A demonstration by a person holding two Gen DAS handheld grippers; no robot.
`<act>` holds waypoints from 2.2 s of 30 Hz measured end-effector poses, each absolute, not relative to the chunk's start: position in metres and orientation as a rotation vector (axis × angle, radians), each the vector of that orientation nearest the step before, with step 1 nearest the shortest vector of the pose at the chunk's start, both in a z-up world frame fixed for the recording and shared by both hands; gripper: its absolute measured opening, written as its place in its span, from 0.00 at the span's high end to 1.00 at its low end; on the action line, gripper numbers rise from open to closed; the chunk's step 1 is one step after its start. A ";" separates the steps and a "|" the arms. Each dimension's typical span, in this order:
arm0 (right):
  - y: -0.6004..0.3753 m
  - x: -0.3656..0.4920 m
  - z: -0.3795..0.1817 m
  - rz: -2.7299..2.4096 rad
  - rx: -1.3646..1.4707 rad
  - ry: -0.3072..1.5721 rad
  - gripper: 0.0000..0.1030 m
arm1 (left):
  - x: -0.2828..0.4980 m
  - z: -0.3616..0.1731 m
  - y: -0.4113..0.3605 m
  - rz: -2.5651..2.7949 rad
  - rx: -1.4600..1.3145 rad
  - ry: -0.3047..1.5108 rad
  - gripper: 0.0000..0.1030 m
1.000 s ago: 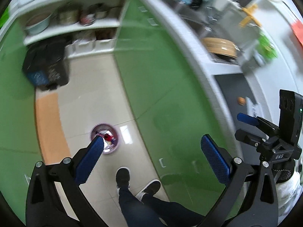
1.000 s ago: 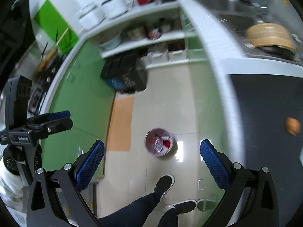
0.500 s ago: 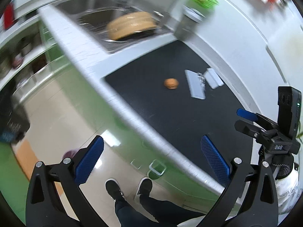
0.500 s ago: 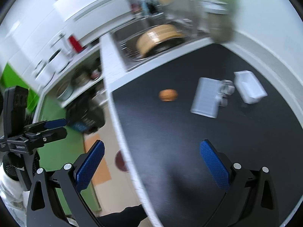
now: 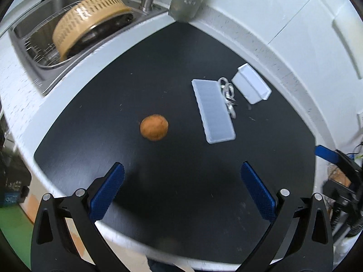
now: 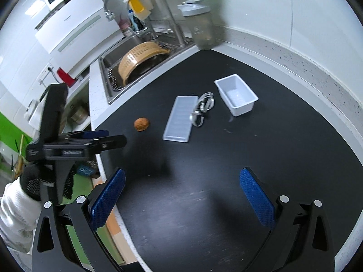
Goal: Collect trash
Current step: 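Move both open tools back to the counter, then lower the left tool onto the brown round ball and close on it, then grasp the white plastic tray with the right tool while the left tool holds the ball, then carry ball and white tray over the pink bin and open both tools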
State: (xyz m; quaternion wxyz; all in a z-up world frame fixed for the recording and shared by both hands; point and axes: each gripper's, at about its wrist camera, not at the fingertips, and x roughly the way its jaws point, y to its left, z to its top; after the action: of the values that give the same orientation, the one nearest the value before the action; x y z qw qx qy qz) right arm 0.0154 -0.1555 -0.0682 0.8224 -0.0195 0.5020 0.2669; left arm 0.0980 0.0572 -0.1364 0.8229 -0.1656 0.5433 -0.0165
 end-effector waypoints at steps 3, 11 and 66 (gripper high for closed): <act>-0.164 0.025 -0.074 0.561 -0.028 1.082 0.06 | 0.117 -0.151 0.059 -0.011 -0.321 1.171 0.03; -0.179 0.047 -0.091 0.542 -0.008 1.126 0.06 | 0.139 -0.170 0.064 0.033 -0.230 1.156 0.20; -0.143 0.174 -0.120 0.527 -0.315 1.120 0.57 | 0.146 -0.107 0.042 0.005 -0.300 1.106 0.68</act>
State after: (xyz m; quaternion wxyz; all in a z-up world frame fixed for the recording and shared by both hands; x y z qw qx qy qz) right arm 0.1736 -0.1432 -0.1202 0.8030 -0.1468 0.5227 0.2459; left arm 0.1462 0.0423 -0.1065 0.8403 -0.1420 0.5232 0.0024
